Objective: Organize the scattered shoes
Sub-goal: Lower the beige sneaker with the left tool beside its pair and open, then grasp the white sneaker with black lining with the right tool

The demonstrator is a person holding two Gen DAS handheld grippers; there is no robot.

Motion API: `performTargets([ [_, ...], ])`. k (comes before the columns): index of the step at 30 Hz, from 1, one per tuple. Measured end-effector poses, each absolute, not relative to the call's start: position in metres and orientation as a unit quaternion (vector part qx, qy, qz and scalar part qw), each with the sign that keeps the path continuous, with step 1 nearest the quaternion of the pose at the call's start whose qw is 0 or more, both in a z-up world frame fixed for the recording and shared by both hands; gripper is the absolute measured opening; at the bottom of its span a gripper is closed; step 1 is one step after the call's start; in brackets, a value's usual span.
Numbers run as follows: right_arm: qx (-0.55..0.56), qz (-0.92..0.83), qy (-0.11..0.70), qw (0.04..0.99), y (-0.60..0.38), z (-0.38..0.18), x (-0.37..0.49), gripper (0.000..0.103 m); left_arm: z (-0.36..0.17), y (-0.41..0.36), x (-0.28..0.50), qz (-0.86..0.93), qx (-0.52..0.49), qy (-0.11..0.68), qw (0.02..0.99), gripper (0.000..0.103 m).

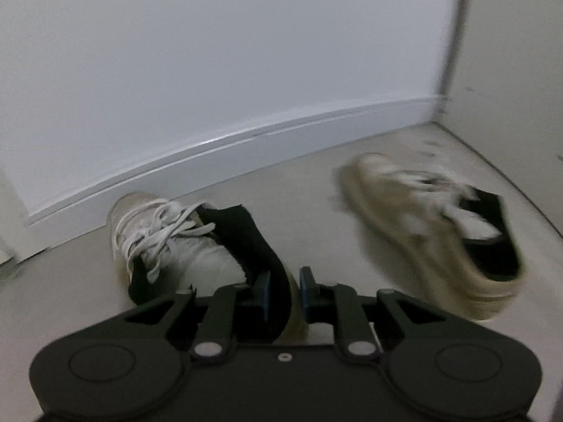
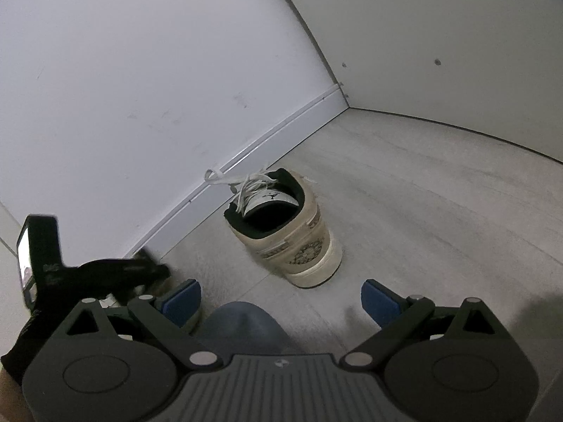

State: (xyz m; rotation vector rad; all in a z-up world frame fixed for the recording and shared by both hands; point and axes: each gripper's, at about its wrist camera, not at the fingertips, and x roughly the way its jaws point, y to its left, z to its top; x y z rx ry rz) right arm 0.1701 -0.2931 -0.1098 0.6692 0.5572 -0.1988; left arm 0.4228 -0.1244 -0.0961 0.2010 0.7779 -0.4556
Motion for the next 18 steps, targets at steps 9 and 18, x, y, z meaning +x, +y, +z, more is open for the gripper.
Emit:
performTargets([
  [9,0.256,-0.086,0.251,0.93,-0.28,-0.093,0.172,0.099,-0.058,-0.098,0.341,-0.228,0.018,0.32,0.919,0.051],
  [18,0.054,-0.088,0.186,0.977,-0.231,-0.047,0.17,0.103,-0.033,0.02,0.139,-0.111,-0.049,0.166,0.979,0.092],
])
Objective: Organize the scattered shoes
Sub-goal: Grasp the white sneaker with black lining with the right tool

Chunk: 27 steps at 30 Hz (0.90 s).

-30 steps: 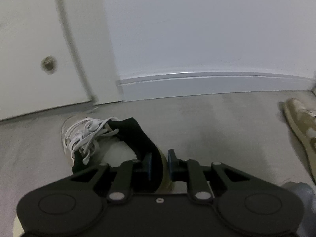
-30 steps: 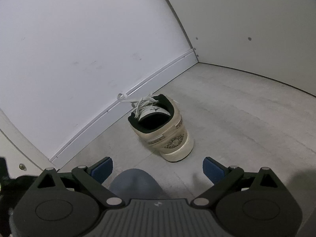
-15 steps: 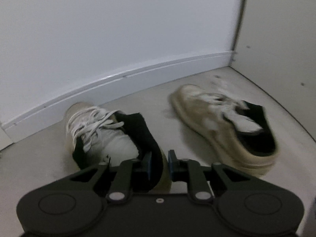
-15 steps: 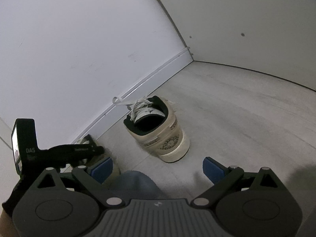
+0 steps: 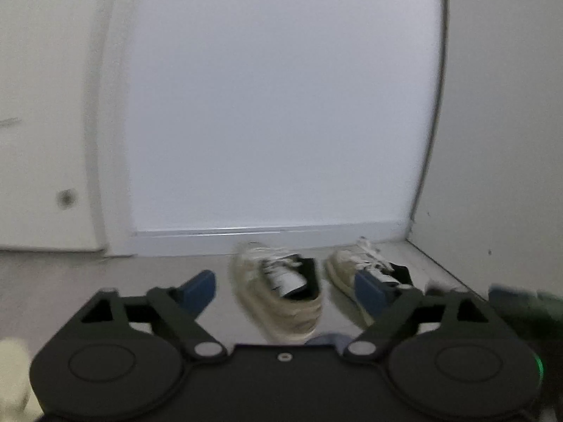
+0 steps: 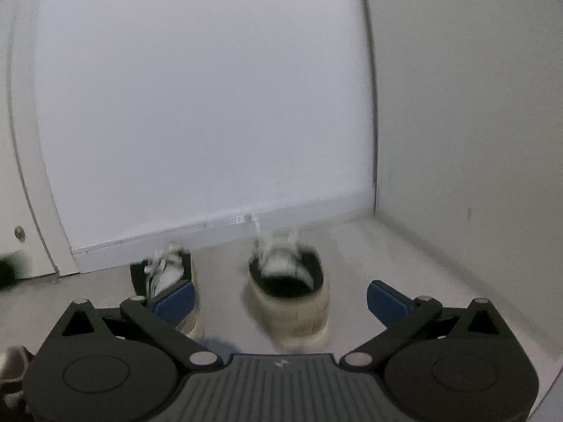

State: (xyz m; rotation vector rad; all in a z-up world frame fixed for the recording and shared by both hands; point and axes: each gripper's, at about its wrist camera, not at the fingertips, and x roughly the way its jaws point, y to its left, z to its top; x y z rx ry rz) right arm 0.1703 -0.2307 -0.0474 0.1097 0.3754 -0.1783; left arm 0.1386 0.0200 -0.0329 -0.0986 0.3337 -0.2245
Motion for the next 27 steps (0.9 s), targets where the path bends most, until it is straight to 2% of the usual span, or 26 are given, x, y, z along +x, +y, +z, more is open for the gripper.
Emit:
performTargets([
  [4,0.062,-0.048,0.208,0.975,-0.234,-0.053,0.204,0.099,-0.061,0.069,0.089,-0.019,-0.13,0.176,0.976,0.092],
  [6,0.059,-0.028,0.229,0.971,-0.236,-0.062,0.225,0.087,-0.063,0.089,0.083,-0.011,-0.199,0.153,0.968,0.092],
  [9,-0.02,0.006,0.258,0.966,-0.235,-0.092,0.247,0.071,-0.071,0.11,0.085,0.01,-0.263,0.141,0.954,0.092],
  [11,-0.047,0.027,0.266,0.962,-0.237,-0.106,0.251,0.058,-0.077,0.105,0.095,0.014,-0.265,0.162,0.95,0.091],
  [18,-0.061,0.061,0.27,0.959,-0.231,-0.126,0.267,0.058,-0.079,0.08,0.115,-0.013,-0.208,0.19,0.959,0.091],
  [23,-0.135,0.068,0.258,0.954,-0.211,-0.135,0.272,0.068,-0.085,0.082,0.123,-0.011,-0.206,0.21,0.955,0.091],
  [27,-0.144,0.058,0.26,0.953,-0.208,-0.135,0.276,0.069,-0.086,0.082,0.122,-0.009,-0.207,0.213,0.955,0.091],
])
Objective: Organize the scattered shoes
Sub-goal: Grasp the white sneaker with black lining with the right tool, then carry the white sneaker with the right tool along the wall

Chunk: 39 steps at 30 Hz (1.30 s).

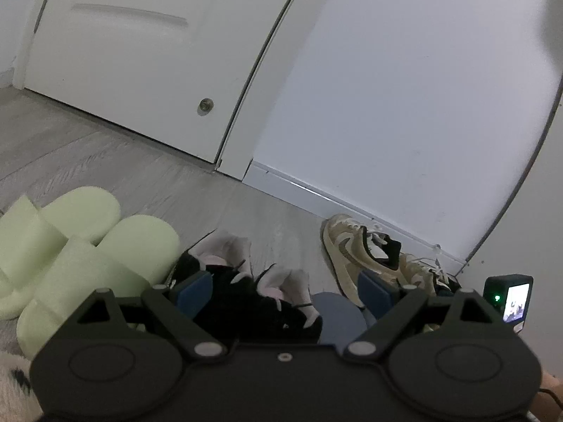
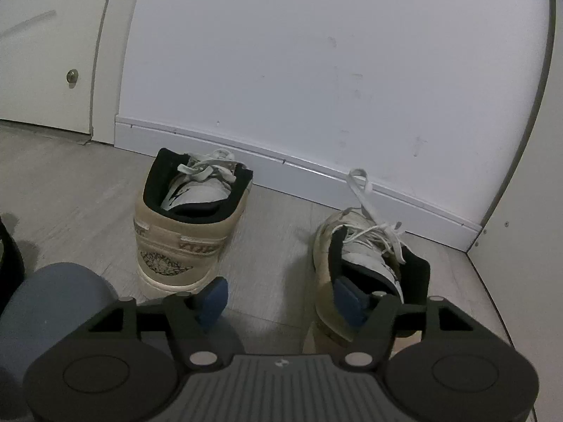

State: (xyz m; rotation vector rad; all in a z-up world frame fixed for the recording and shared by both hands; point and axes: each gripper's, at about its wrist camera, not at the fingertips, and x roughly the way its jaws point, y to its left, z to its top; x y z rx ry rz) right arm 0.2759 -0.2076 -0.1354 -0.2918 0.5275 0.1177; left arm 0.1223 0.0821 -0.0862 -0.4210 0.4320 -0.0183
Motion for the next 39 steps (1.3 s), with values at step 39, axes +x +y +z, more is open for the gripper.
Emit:
performTargets([
  [39,0.179,0.024,0.39,0.903,-0.32,-0.12,0.285,0.072,-0.096,0.057,0.145,-0.009,-0.136,0.281,0.95,0.103],
])
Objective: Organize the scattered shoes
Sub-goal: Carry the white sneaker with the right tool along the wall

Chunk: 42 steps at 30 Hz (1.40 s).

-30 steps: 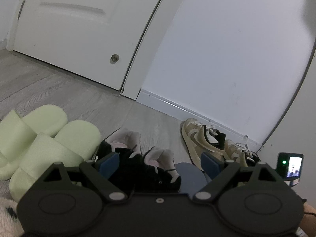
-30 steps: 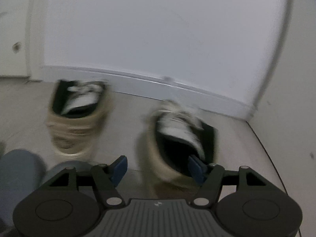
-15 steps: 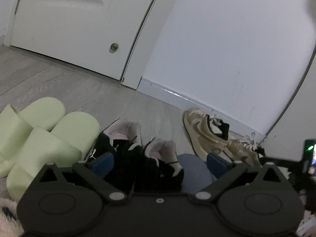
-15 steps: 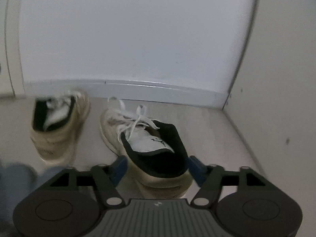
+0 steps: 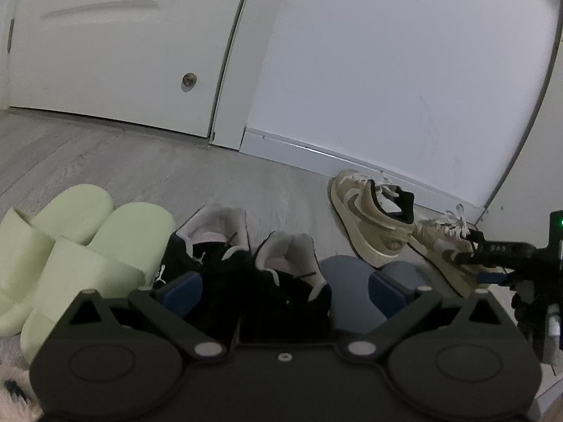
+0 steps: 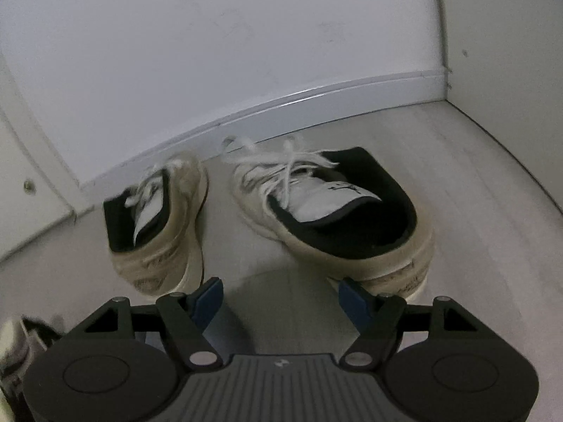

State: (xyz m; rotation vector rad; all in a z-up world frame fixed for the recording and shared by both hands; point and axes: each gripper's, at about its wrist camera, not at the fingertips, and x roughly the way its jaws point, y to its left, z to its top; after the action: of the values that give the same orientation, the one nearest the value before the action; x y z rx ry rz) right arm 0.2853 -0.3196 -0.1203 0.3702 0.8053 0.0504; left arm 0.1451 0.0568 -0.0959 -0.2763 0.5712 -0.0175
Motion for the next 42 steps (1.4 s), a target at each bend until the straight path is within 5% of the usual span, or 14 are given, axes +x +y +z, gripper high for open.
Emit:
performTargets([
  [4,0.183,-0.078,0.392,0.898,-0.353,-0.131,0.288,0.077,-0.096,0.057,0.146,-0.009,-0.135,0.281,0.95,0.103],
  [13,0.225,-0.07,0.412,0.88,-0.367,-0.136,0.295,0.07,-0.096,0.054,0.149,-0.013,-0.132,0.288,0.948,0.103],
  [27,0.203,-0.138,0.312,0.918,-0.389,-0.157,0.34,0.064,-0.088,0.048,0.161,-0.038,-0.136,0.263,0.955,0.103],
  [31,0.222,-0.152,0.267,0.925,-0.377,-0.138,0.335,0.067,-0.088,0.039,0.184,-0.043,-0.114,0.232,0.965,0.103],
  [34,0.175,-0.115,0.242,0.947,-0.346,-0.12,0.333,0.086,-0.096,0.031,0.201,-0.044,-0.104,0.225,0.968,0.103],
  [42,0.015,-0.085,0.283,0.955,-0.283,-0.151,0.352,0.087,-0.105,0.026,0.203,-0.052,-0.093,0.242,0.964,0.103],
])
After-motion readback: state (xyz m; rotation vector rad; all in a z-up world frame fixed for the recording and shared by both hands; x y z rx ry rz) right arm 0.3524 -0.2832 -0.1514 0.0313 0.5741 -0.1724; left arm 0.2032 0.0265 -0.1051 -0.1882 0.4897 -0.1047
